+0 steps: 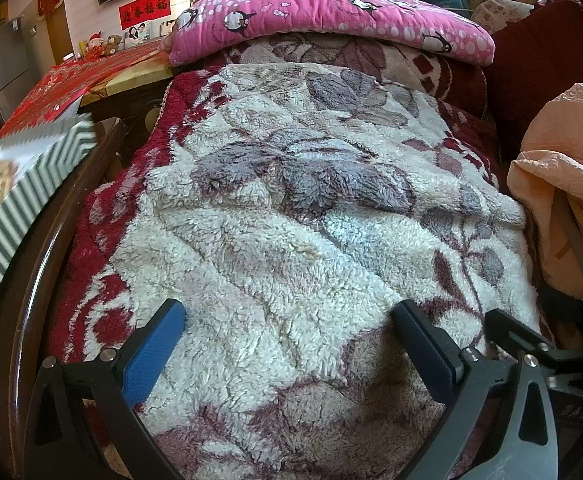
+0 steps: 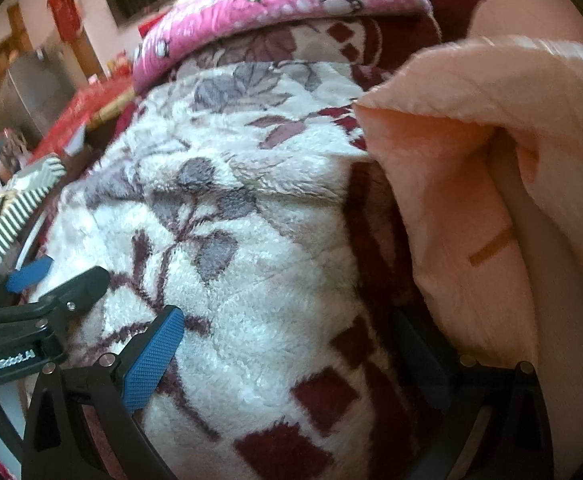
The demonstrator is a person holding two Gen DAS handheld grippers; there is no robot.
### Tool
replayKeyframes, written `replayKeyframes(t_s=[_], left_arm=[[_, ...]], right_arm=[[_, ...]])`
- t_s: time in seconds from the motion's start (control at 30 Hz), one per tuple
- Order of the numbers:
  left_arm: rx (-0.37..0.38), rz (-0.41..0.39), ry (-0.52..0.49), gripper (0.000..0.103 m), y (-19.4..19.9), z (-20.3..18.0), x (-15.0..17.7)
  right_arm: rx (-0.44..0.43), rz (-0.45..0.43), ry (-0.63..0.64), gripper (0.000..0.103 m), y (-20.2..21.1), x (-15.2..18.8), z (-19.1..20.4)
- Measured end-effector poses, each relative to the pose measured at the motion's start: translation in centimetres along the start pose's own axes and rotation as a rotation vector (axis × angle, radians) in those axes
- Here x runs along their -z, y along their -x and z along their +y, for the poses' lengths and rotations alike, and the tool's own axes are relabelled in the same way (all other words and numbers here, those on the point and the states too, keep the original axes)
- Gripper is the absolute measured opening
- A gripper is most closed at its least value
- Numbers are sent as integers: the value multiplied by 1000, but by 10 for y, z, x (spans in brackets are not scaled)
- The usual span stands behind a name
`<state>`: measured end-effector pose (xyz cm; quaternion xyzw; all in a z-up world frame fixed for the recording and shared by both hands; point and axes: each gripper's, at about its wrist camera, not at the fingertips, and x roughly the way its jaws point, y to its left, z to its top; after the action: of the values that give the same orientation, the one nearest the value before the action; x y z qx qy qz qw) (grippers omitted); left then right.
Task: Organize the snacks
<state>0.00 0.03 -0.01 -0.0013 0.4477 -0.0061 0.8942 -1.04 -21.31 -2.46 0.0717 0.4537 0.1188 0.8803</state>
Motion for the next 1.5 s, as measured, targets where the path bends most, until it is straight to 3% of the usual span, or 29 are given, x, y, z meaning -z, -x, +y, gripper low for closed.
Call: replayKeyframes(t_s=[1.5], left_arm=[[0,1,0,103,0,0,0]], right_arm=[[7,12,-3,103,-2,-3,3]])
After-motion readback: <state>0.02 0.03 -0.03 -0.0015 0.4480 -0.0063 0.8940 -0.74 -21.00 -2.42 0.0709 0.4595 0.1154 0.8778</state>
